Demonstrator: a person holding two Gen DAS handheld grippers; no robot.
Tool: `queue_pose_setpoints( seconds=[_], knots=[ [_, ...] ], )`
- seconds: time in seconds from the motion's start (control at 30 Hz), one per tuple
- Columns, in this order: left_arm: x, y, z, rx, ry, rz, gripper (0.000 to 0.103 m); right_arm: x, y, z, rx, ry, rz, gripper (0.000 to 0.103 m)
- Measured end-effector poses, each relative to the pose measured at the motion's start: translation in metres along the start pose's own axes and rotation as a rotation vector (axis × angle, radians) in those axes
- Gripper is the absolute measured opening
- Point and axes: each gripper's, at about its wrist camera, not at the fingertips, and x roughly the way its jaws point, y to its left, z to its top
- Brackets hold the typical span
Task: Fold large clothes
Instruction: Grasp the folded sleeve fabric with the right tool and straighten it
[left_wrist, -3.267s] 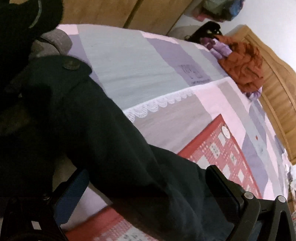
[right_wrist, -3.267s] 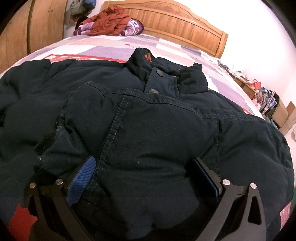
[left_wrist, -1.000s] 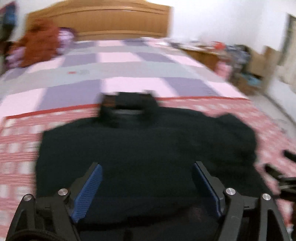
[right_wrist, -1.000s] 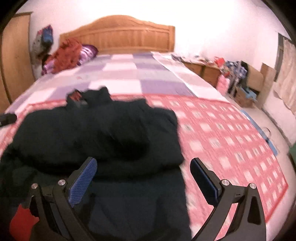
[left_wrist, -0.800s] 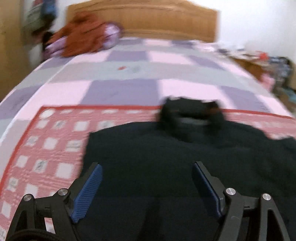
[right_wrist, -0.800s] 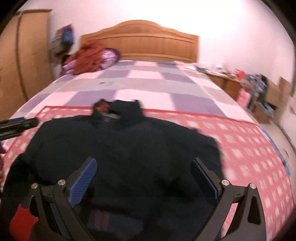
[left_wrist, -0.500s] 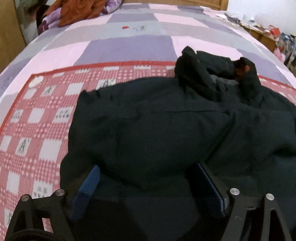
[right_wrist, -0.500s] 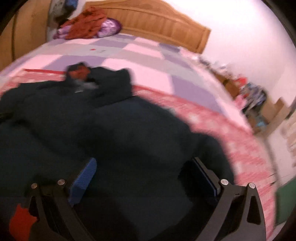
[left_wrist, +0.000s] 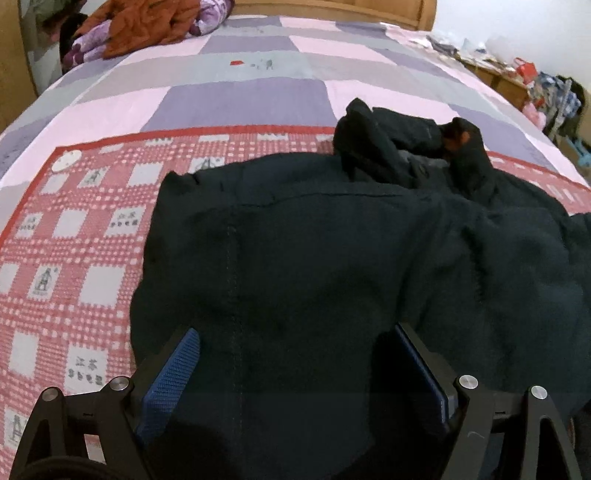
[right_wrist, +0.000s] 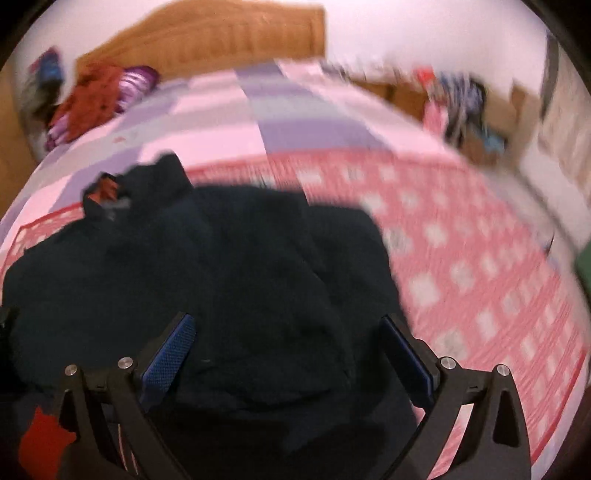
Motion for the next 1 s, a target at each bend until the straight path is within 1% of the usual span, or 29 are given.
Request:
queue_pose_setpoints(
  seconds=[0.07, 0.1, 0.13, 0.17, 0.2, 0.23, 0.27, 0.33, 0.37, 0.4, 0.43, 0.47, 0.5, 0.53, 0.57, 0.6, 0.63, 0.7, 0.73, 0.77, 0.8, 0.87, 0.9, 0.93, 0.97, 1.0],
  knots=[
    [0.002, -0.001, -0.001, -0.007, 0.001, 0.001, 0.087, 0.008, 0.002, 0.005, 0.0, -0.014, 0.03, 0.101],
    [0.003, -0.001, -0.001, -0.006, 0.002, 0.003, 0.087, 0.008, 0.004, 0.01, -0.007, -0.033, 0.071, 0.098],
    [0.003, -0.002, -0.001, -0.004, 0.002, 0.006, 0.087, 0.006, 0.006, 0.015, -0.017, -0.044, 0.07, 0.075],
    [0.002, -0.003, 0.0, -0.003, -0.002, 0.008, 0.087, 0.005, 0.009, 0.02, -0.034, -0.049, 0.063, 0.055],
    [0.001, -0.003, 0.0, -0.001, -0.008, 0.009, 0.087, 0.002, 0.012, 0.027, -0.056, -0.064, 0.073, 0.048],
    [0.0, -0.003, 0.001, 0.0, -0.015, 0.012, 0.087, -0.005, 0.016, 0.035, -0.08, -0.098, 0.074, 0.039],
    [-0.001, -0.003, 0.002, -0.003, -0.023, 0.014, 0.087, -0.011, 0.02, 0.041, -0.106, -0.128, 0.082, 0.034],
    [-0.007, -0.004, 0.007, -0.013, -0.058, 0.015, 0.087, -0.036, 0.032, 0.059, -0.169, -0.238, 0.109, 0.03],
    [-0.01, -0.004, 0.008, -0.016, -0.08, 0.019, 0.087, -0.044, 0.038, 0.066, -0.196, -0.289, 0.111, 0.029],
    [-0.013, -0.006, 0.01, -0.017, -0.101, 0.026, 0.087, -0.052, 0.041, 0.072, -0.224, -0.348, 0.092, 0.029],
    [-0.014, -0.007, 0.011, -0.014, -0.118, 0.035, 0.087, -0.049, 0.039, 0.078, -0.223, -0.366, 0.055, 0.029],
    [-0.012, -0.008, 0.01, -0.006, -0.122, 0.052, 0.087, -0.031, 0.031, 0.086, -0.186, -0.302, 0.019, 0.029],
    [-0.006, -0.009, 0.01, -0.002, -0.096, 0.072, 0.087, -0.014, 0.022, 0.091, -0.154, -0.221, -0.003, 0.03],
    [0.004, -0.008, 0.008, -0.009, -0.053, 0.083, 0.087, 0.011, 0.01, 0.093, -0.108, -0.094, -0.059, 0.03],
    [0.008, -0.006, 0.007, -0.024, -0.035, 0.077, 0.087, 0.022, -0.002, 0.09, -0.068, -0.033, -0.082, 0.03],
    [0.008, -0.004, 0.005, -0.036, -0.035, 0.077, 0.087, 0.019, -0.012, 0.084, -0.046, -0.042, -0.089, 0.03],
    [0.004, -0.002, 0.004, -0.045, -0.042, 0.084, 0.087, 0.009, -0.015, 0.077, -0.064, -0.076, -0.127, 0.03],
    [-0.004, -0.002, 0.006, -0.054, -0.059, 0.082, 0.087, -0.011, -0.006, 0.061, -0.142, -0.153, -0.167, 0.031],
    [-0.011, -0.006, 0.008, -0.045, -0.086, 0.073, 0.087, -0.018, 0.0, 0.054, -0.174, -0.179, -0.162, 0.034],
    [-0.016, -0.012, 0.011, -0.032, -0.109, 0.062, 0.087, -0.025, 0.014, 0.047, -0.217, -0.207, -0.148, 0.042],
    [-0.022, -0.022, 0.017, -0.01, -0.14, 0.036, 0.087, -0.029, 0.025, 0.042, -0.245, -0.227, -0.145, 0.044],
    [-0.021, -0.038, 0.024, 0.024, -0.154, 0.016, 0.087, -0.029, 0.056, 0.036, -0.298, -0.251, -0.119, 0.053],
    [-0.012, -0.048, 0.028, 0.043, -0.132, 0.015, 0.087, -0.031, 0.06, 0.029, -0.315, -0.253, -0.11, 0.056],
    [0.005, -0.054, 0.029, 0.06, -0.077, 0.034, 0.087, -0.028, 0.071, 0.025, -0.328, -0.255, -0.11, 0.058],
    [0.021, -0.056, 0.029, 0.073, -0.02, 0.069, 0.088, -0.023, 0.081, 0.025, -0.33, -0.265, -0.103, 0.063],
    [0.036, -0.054, 0.028, 0.087, 0.012, 0.101, 0.094, -0.014, 0.088, 0.026, -0.342, -0.258, -0.079, 0.069]
  ],
)
